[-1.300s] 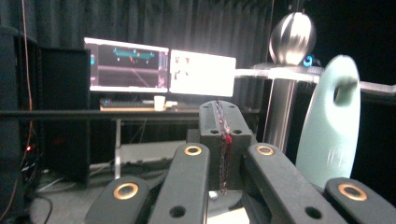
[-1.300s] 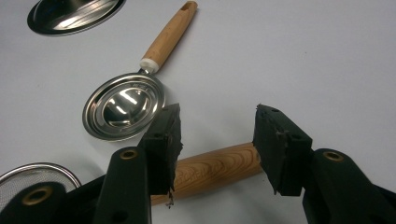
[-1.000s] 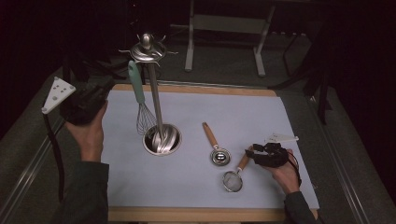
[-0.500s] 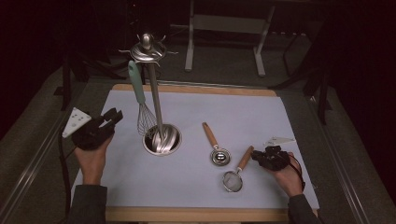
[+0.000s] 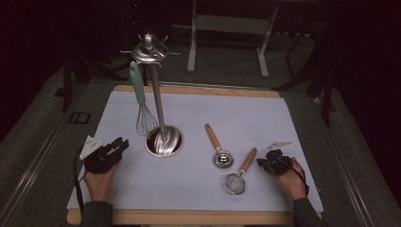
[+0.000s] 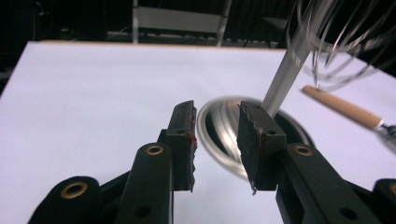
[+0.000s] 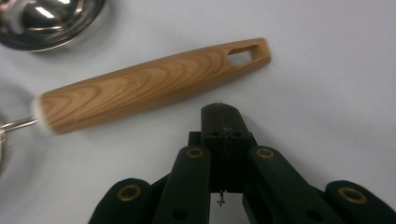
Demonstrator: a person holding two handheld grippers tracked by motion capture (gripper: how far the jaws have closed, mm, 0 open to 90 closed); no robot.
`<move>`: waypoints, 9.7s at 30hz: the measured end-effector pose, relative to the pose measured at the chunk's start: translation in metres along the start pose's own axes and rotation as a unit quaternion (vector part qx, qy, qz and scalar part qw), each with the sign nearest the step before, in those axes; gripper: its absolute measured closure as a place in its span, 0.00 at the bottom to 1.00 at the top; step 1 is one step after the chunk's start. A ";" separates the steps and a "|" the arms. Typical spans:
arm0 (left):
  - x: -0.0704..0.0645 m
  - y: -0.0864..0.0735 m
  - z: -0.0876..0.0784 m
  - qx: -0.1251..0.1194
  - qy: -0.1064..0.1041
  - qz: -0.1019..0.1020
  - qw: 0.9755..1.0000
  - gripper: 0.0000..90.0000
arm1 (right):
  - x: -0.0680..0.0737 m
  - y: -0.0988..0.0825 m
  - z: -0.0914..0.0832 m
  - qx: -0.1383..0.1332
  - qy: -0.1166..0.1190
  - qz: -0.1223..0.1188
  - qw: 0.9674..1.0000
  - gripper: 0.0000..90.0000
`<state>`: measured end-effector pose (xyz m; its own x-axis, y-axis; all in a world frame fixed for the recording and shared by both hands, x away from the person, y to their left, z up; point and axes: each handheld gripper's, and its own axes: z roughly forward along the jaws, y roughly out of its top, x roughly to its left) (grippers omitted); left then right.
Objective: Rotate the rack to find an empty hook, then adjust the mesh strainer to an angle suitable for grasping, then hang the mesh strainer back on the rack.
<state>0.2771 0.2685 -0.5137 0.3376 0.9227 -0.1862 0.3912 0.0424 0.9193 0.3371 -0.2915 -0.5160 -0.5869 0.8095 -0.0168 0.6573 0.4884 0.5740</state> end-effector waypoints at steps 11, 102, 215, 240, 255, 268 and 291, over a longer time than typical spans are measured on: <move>0.003 -0.020 0.010 0.024 0.013 0.000 1.000 0.74 | -0.001 0.036 0.024 0.013 -0.008 -0.005 1.000 1.00; 0.001 -0.022 0.013 0.033 0.008 0.007 0.999 0.72 | 0.015 0.093 0.044 0.153 0.120 0.098 0.976 0.75; 0.001 -0.022 0.014 0.039 0.008 0.010 0.999 0.71 | 0.087 0.163 -0.042 -0.148 0.154 -0.194 0.958 0.79; 0.000 -0.022 0.015 0.038 0.009 0.012 0.999 0.71 | 0.093 0.188 -0.071 -0.252 0.198 -0.253 0.913 0.79; 0.000 -0.022 0.014 0.038 0.007 0.011 0.999 0.71 | 0.109 0.211 -0.099 -0.295 0.191 -0.287 0.891 0.79; 0.000 -0.022 0.014 0.037 0.007 0.011 0.999 0.71 | 0.127 0.234 -0.123 -0.344 0.177 -0.288 0.876 0.79; 0.000 -0.022 0.014 0.038 0.007 0.011 0.999 0.71 | 0.157 0.254 -0.102 -0.344 0.115 -0.270 0.892 0.79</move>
<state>0.2808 0.2624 -0.5393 0.3351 0.9284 -0.1604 0.4476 -0.0070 0.8942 0.3636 -0.0735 -0.2896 -0.8633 0.3897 -0.3206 -0.1502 0.4081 0.9005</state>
